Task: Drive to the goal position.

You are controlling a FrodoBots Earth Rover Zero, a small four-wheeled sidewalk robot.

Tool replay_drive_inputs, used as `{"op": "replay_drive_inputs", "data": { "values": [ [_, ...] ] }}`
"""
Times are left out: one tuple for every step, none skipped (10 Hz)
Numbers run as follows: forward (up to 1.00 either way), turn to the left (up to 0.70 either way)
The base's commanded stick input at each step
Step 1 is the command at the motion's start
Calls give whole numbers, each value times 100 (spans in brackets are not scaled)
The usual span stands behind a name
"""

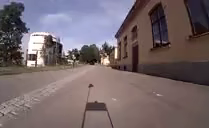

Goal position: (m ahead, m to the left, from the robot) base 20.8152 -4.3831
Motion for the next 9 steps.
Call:
{"op": "replay_drive_inputs", "data": {
  "values": [
    [45,0],
    [45,0],
    [45,0],
    [45,0],
    [45,0],
    [45,0],
    [45,0],
    [45,0],
    [45,0]
  ]
}}
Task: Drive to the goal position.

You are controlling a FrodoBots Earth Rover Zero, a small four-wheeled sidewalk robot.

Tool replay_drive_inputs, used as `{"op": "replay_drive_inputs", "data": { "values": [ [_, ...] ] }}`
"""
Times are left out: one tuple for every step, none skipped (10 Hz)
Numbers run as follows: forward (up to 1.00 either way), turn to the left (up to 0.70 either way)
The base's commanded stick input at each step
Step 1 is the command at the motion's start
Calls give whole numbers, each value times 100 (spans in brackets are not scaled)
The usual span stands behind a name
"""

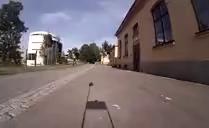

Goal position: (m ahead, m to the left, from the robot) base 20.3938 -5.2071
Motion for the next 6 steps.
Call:
{"op": "replay_drive_inputs", "data": {
  "values": [
    [45,0],
    [45,0],
    [45,0],
    [45,0],
    [45,0],
    [45,0]
  ]
}}
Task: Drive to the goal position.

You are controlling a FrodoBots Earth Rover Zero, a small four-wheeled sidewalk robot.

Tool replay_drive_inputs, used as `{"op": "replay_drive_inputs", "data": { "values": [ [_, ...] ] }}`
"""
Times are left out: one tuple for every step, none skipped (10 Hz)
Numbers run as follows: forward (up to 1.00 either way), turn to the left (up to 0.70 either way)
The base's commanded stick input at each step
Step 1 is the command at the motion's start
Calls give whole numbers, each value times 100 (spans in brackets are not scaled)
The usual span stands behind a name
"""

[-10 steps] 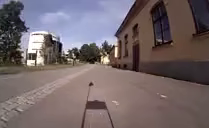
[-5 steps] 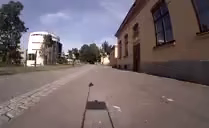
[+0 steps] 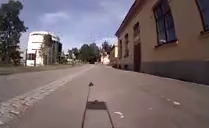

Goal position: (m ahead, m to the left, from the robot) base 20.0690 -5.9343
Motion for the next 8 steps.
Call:
{"op": "replay_drive_inputs", "data": {
  "values": [
    [45,0],
    [45,0],
    [45,0],
    [45,0],
    [45,0],
    [45,0],
    [45,0],
    [45,0]
  ]
}}
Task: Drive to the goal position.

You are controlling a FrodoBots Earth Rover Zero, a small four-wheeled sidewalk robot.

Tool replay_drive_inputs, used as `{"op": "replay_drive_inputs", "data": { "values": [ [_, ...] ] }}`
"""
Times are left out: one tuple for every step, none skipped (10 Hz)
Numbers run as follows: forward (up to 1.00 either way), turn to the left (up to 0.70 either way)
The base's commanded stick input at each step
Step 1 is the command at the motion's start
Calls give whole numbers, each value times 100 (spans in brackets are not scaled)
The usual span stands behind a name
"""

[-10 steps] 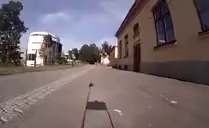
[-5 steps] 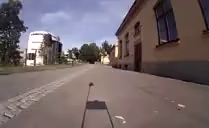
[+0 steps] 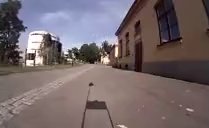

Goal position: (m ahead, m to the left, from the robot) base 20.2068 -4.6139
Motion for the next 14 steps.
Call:
{"op": "replay_drive_inputs", "data": {
  "values": [
    [45,0],
    [45,0],
    [45,0],
    [45,0],
    [45,0],
    [45,0],
    [45,0],
    [45,0],
    [45,0],
    [45,0],
    [45,0],
    [45,0],
    [45,0],
    [45,0]
  ]
}}
